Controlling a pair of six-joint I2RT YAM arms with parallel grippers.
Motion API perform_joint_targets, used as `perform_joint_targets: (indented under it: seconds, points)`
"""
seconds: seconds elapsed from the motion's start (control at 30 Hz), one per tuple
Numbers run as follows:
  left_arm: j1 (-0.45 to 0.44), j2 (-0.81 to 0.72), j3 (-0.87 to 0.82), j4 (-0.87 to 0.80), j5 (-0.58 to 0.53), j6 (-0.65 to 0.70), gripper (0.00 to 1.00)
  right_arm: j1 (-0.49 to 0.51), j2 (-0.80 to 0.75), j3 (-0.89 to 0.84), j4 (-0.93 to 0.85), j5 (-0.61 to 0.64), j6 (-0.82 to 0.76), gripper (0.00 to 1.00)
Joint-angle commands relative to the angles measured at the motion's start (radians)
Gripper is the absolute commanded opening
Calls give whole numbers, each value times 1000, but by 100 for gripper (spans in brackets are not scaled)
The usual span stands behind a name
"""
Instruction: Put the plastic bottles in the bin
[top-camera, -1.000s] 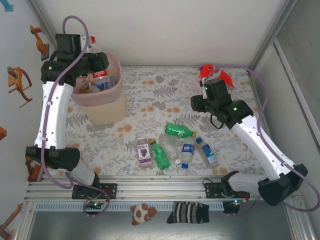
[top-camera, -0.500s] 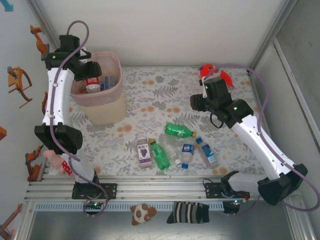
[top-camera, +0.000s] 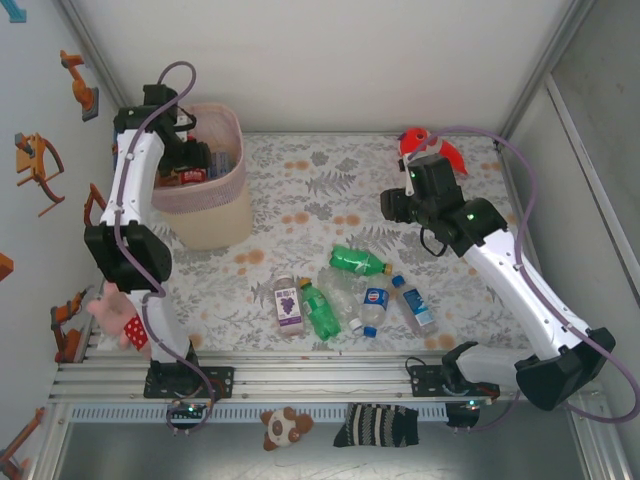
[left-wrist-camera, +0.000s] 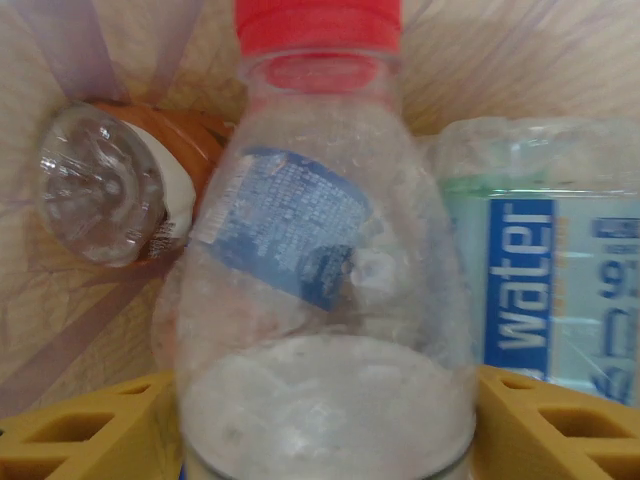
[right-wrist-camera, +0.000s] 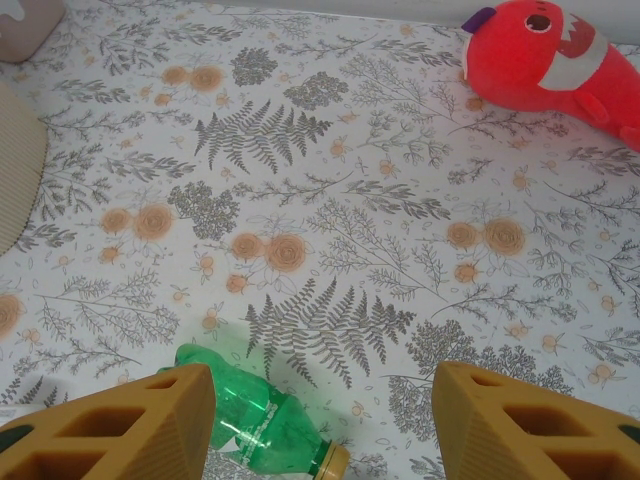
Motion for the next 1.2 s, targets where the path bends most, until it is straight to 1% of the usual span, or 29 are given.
perform_joint_targets:
  seconds: [0.0,0.13,0.33,0.53,0.7,0.8,0.97,1.17]
  points:
    - [9,21,-15,-37,-16,8,72,-7,-10,5,14,11,8,58]
    - [9,17,-14,-32,-15,0,77,-7,-12,6,15,13,8,59]
    - [8,-44,-11,-18,-12,-9,84,-7,-16,6,15,10,9,58]
    - [8,-119,-6,-2,28,-28,85,-7,-15,6,12,0,2,58]
    - [8,-174,7,7,70,-44,85,-6,2,24,-18,-26,-62,59]
    - [8,-201,13,8,83,-50,85,-7,18,35,-43,-57,-113,59]
    - [8,-258,-13,37,125,-62,85,-6,43,34,-65,-143,-217,59]
    - [9,-366,-121,156,213,-111,85,8,114,30,-102,-277,-346,60]
